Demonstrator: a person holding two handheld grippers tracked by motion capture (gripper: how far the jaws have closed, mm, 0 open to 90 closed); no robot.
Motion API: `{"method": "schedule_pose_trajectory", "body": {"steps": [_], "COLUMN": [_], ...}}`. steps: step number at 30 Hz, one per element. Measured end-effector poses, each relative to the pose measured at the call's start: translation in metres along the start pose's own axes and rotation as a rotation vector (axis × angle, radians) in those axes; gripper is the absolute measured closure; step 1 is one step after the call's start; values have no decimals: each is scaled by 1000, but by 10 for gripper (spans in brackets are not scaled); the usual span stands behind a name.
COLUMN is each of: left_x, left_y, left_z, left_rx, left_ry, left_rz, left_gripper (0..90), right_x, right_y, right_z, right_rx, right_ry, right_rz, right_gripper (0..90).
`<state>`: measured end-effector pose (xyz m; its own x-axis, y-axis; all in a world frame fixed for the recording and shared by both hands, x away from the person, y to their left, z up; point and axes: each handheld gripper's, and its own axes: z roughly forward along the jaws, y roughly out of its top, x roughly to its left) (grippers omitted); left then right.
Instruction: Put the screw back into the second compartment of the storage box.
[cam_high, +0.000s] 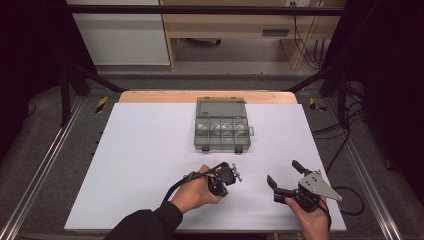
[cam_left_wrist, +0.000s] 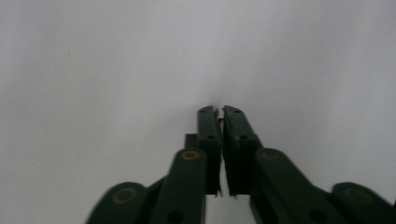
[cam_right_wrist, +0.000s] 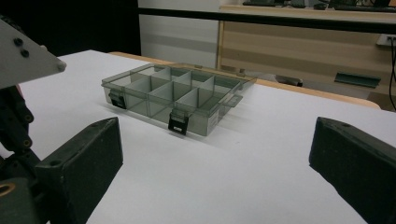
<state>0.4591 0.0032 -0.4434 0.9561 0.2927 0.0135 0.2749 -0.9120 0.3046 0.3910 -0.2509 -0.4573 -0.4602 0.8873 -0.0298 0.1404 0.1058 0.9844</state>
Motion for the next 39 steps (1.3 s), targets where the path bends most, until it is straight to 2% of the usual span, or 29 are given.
{"method": "schedule_pose_trajectory", "body": {"steps": [10, 16, 19, 20, 21, 24, 26, 30, 31, 32, 33, 34, 36, 39], "left_x": [-2, 5, 12, 18, 18, 29, 32, 44, 51, 51, 57, 64, 69, 88], "left_y": [0, 3, 5, 7, 7, 11, 11, 14, 15, 15, 15, 16, 16, 18], "left_z": [1, -10, -18, -24, -24, -36, -39, -49, -53, -53, -55, -58, -59, -60], "left_rx": [3, -40, -75, -96, -96, -147, -156, -194, -221, -221, -230, -253, -260, -307], "left_ry": [5, 14, 33, 54, 54, 86, 99, 137, 161, 161, 172, 189, 202, 256], "left_rz": [10, -16, -39, -47, -47, -89, -93, -130, -160, -160, -171, -199, -211, -270], "left_gripper": [880, 881, 881, 880, 881, 881, 881, 881, 881, 881, 881, 881, 881, 881], "right_x": [0, 0, 1, 1, 1, 1, 1, 3, 3, 3, 3, 2, 2, 3], "right_y": [0, 0, 0, 0, 0, 0, 0, 0, 0, 0, 0, 0, 0, 0], "right_z": [0, 0, 0, 0, 0, 0, 0, 1, 1, 1, 1, 1, 0, 0], "right_rx": [0, 0, 1, 2, 2, -1, 0, 4, 6, 6, 3, -1, 1, -1], "right_ry": [1, 1, 1, 0, 0, 0, 0, 6, 7, 7, 6, 3, 3, 5], "right_rz": [-2, -2, -1, 1, 1, -2, -1, -3, -3, -3, -3, 3, 2, 9], "right_gripper": [30, 30, 30, 30, 30, 30, 30, 30, 30, 30, 30, 30, 30, 30]}}
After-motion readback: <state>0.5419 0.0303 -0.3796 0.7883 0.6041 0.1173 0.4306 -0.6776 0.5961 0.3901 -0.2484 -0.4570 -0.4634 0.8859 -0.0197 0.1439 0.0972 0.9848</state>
